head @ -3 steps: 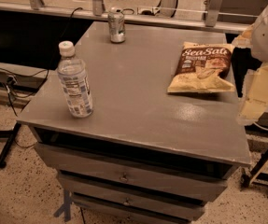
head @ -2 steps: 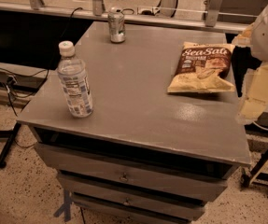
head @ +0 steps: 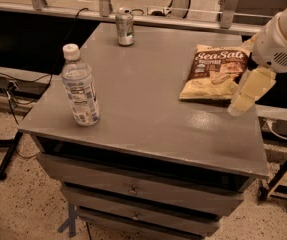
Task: Move brown chip bag near blue plastic bottle
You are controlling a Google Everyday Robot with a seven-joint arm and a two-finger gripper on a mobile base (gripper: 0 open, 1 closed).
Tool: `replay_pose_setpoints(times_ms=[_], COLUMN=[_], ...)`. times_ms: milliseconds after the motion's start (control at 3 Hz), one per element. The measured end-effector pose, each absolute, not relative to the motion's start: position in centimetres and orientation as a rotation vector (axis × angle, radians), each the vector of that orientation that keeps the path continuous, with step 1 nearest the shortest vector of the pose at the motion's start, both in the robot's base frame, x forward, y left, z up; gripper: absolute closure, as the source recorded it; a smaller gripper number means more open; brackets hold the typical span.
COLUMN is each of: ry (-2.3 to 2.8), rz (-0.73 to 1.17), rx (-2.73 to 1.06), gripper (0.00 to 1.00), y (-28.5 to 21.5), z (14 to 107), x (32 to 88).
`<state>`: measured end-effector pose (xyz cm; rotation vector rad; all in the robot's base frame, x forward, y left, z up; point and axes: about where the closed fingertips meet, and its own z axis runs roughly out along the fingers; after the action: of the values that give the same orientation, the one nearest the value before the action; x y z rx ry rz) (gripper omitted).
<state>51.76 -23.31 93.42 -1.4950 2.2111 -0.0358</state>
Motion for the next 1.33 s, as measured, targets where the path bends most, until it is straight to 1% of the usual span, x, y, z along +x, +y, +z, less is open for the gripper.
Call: replay_pose_setpoints(times_ms=[667,1000,1333], ry=[2.220,2.208,2.202], rz=[-0.004,-0.008,-0.008], rx=[-1.224,-1.146,-1.102], gripper=[0.00,0.15,0.39], y=[-25.2,-26.1,-26.7], z=[89.1,87.5,86.2], x=[59.9,62.2,63.4])
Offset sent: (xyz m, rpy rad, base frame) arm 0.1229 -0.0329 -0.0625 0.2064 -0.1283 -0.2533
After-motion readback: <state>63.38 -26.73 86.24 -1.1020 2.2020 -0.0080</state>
